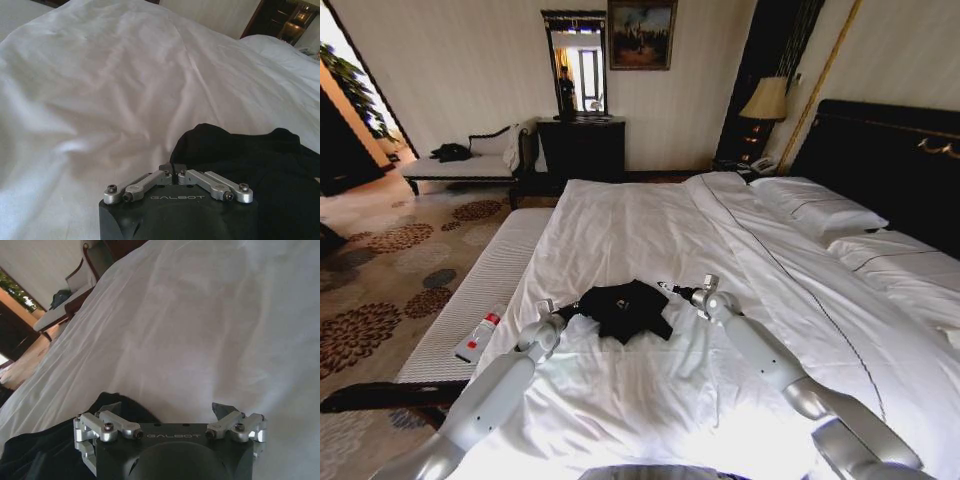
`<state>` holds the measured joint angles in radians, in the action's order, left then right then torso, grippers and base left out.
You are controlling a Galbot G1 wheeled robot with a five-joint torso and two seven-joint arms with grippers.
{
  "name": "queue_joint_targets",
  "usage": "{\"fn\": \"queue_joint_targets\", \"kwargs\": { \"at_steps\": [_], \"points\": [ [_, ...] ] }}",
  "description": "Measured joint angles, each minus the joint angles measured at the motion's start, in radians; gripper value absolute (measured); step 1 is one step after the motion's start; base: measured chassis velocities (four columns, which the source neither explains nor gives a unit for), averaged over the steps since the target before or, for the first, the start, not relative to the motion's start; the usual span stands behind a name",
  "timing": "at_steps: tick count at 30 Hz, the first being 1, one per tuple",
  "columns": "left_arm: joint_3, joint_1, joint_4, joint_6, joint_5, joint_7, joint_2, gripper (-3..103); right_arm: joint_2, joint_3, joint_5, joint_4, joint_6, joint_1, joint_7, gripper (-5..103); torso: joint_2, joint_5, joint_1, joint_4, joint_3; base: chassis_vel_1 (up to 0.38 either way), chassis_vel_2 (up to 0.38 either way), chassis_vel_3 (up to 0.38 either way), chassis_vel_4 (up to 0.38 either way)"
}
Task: Fold the clothes on the bed.
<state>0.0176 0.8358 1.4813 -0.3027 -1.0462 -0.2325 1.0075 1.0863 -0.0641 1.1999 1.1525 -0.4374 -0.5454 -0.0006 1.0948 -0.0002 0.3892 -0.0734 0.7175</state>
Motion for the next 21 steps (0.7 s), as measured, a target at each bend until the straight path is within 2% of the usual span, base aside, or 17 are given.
{"fn": "queue_joint_targets", "kwargs": {
  "at_steps": [13,20,21],
  "points": [
    [-0.023,-0.021,-0.005,-0.001,-0.005,-0.003,0.004,0,0.069,-0.047,-0.02,-0.052,0.004,0.015,-0.01,93,0.0,0.0002,0.0,0.0,0.0,0.0,0.0,0.0,0.0],
    [-0.024,-0.024,-0.015,-0.001,-0.004,-0.003,0.013,0,0.088,-0.045,-0.019,-0.068,0.005,0.019,-0.008,78,0.0,0.0,0.0,0.0001,0.0,0.0,0.0,0.0,0.0],
    [-0.023,-0.023,-0.016,-0.001,-0.004,-0.003,0.014,0,0.088,-0.045,-0.019,-0.064,0.006,0.017,-0.008,73,0.0,0.0001,0.0,0.0001,0.0,0.0,0.0,0.0,0.0]
  ]
}}
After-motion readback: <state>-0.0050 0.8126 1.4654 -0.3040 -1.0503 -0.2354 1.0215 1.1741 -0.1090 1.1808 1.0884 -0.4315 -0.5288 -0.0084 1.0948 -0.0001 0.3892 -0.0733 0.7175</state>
